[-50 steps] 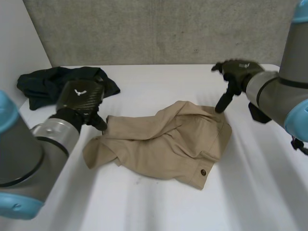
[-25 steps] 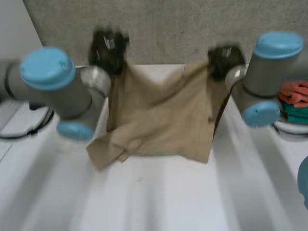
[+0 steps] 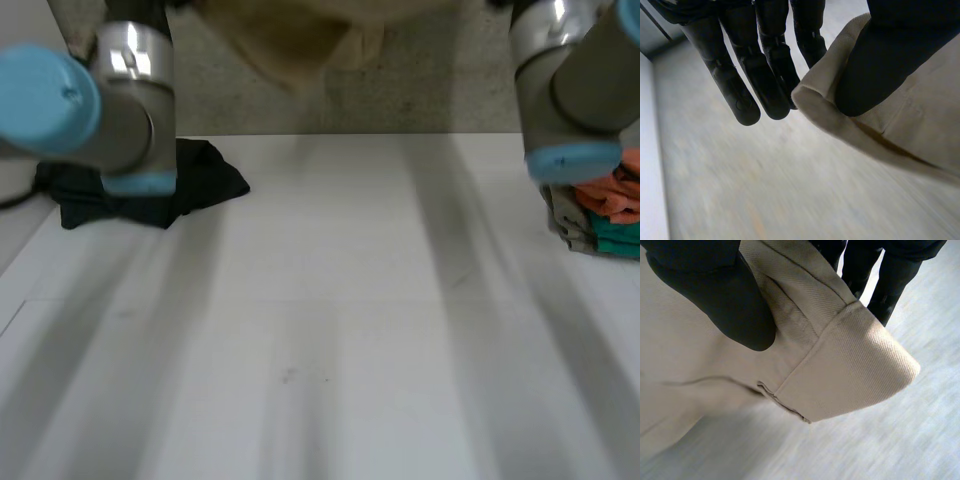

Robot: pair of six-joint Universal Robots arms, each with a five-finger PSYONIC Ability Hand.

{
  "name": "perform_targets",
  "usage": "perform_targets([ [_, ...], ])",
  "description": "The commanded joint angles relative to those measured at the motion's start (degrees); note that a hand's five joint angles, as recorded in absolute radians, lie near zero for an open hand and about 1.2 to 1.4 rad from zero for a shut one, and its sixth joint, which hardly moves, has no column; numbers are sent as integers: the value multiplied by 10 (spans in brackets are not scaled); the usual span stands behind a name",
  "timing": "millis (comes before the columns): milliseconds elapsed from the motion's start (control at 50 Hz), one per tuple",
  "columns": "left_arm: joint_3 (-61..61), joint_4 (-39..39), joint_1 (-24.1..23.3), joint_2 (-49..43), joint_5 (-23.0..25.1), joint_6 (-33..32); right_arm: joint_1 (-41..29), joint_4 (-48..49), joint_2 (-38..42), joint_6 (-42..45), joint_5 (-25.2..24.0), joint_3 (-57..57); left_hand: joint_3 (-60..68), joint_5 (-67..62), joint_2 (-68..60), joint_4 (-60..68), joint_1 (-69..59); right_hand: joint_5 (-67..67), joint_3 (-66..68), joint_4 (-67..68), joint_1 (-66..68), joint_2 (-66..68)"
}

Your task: Fold the laundry.

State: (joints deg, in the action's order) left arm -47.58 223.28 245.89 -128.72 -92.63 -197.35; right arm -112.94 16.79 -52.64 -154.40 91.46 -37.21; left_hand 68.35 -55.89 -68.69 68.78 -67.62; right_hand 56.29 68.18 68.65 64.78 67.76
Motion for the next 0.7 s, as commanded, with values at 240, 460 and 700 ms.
perform_targets([
  [240, -387, -129, -9, 134, 32, -2, -3, -318, 47, 97, 4, -141, 117, -141, -113, 112, -124, 137, 118, 114, 152, 122],
  [460, -518, -313, -14, 280, 42, -6, -6, -487, -25, 118, -7, -248, 117, -141, -113, 112, -124, 137, 118, 114, 152, 122],
  [700, -431, -212, 13, 562, 33, 30, -14, -441, -301, 131, -25, -141, 117, -141, -113, 112, -124, 137, 118, 114, 152, 122],
])
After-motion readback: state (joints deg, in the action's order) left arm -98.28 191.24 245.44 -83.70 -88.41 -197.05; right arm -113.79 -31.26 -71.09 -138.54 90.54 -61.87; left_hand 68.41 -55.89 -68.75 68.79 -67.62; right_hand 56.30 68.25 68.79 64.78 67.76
